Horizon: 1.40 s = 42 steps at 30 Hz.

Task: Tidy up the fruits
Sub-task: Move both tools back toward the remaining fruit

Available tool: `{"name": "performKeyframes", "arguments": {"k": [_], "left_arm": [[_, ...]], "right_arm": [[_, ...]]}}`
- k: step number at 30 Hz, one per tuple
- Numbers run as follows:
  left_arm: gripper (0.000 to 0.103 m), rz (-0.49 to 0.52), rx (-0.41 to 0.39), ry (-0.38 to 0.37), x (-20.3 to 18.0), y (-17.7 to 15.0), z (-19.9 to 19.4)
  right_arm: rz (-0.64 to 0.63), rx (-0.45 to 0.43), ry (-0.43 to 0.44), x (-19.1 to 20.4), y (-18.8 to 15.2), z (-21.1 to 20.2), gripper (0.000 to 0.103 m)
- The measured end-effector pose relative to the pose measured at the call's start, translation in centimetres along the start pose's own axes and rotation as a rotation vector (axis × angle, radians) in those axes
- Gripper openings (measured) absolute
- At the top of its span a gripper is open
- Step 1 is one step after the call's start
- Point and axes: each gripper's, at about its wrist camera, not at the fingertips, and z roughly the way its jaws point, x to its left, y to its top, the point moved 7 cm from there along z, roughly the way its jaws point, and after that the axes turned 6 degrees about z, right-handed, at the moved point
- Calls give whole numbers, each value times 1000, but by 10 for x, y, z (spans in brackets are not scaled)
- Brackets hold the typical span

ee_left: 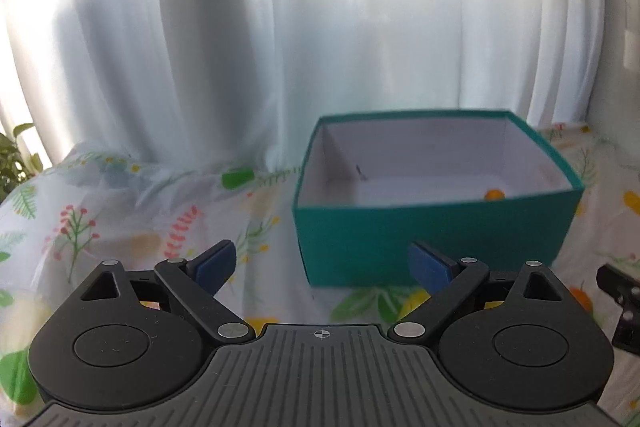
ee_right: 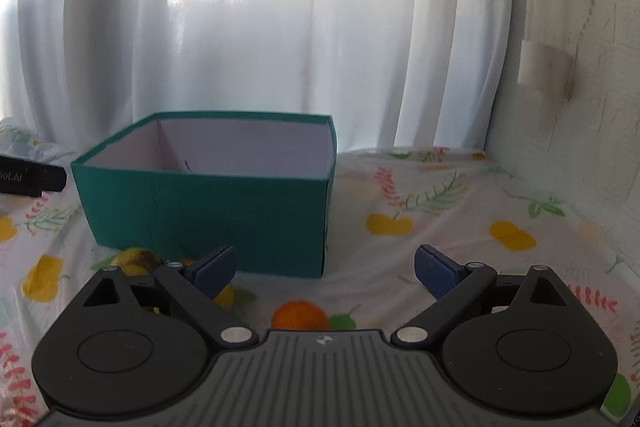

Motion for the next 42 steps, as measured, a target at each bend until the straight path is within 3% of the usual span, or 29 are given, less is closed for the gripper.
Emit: {"name": "performKeyframes", "arguments": {"k": [6,25,42], "left_arm": [[96,17,85,-30,-13,-35,-3],[96,39,152,-96,-35,-70,9],[84,57,225,-132,-48,-86,39]], "right_arm": [[-8,38,-4,0,-16,3,96],[-56,105,-10,5,-39,19,95],[-92,205,11,14,-51,60,75]]}}
